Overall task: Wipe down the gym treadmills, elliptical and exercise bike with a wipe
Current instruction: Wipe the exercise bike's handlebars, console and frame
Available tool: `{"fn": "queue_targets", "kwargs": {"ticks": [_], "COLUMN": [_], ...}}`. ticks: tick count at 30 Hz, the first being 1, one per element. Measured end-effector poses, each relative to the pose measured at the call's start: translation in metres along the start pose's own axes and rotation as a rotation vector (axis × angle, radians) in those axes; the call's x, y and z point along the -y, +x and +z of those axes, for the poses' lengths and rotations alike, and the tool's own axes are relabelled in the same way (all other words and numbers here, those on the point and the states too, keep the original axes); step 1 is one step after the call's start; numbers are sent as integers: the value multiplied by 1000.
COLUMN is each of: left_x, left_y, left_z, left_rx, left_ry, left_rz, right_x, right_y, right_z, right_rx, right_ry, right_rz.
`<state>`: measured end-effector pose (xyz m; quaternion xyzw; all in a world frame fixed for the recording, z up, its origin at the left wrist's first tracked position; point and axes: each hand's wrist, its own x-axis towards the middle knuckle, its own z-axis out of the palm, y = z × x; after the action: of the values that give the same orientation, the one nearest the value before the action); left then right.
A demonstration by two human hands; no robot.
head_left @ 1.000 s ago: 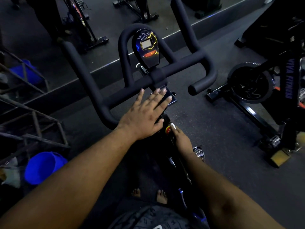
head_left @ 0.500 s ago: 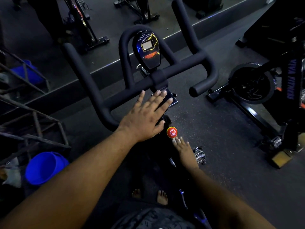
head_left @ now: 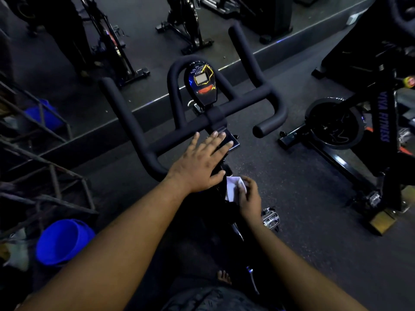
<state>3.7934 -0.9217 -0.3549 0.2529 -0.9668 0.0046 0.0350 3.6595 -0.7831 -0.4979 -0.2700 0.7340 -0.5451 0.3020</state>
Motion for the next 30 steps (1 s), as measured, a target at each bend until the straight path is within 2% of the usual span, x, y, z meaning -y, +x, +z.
{"fn": "queue_targets", "kwargs": {"ticks": [4,6,9,13,19,23,26,28,30], "left_x": [1,-2,-10,-18,-15,3,22,37,52], "left_y": [-4,-9,-25,-55,-87,-98,-103,-108,-113], "left_z": [-6,-9,-8,0,-2,-7,-15,-23,-34], "left_rx": [48,0,-121,-256,-269,-280,-318,-327,-258], "left_ry": [-47,-78,-253,-435,-594,-670,-703,-695,-640], "left_rz": [-2,-5,-81,-183,-219,-305,-341,-335,-314], "right_x": [38,60,87,107,133,148,158,167,186], "right_y": [-18,-29,-48,-62,-84,-85,-76,-67,-66], "right_z": [-12,-19,-28,-27,1,17,21,23,25], "right_rx": [-8,65,197,167,164,192,228,155,-25], "right_ry": [220,297,400,266,187,165,30,-68,-231], "right_rz": [42,30,-24,-105,-204,-148,-161,-224,-364]}}
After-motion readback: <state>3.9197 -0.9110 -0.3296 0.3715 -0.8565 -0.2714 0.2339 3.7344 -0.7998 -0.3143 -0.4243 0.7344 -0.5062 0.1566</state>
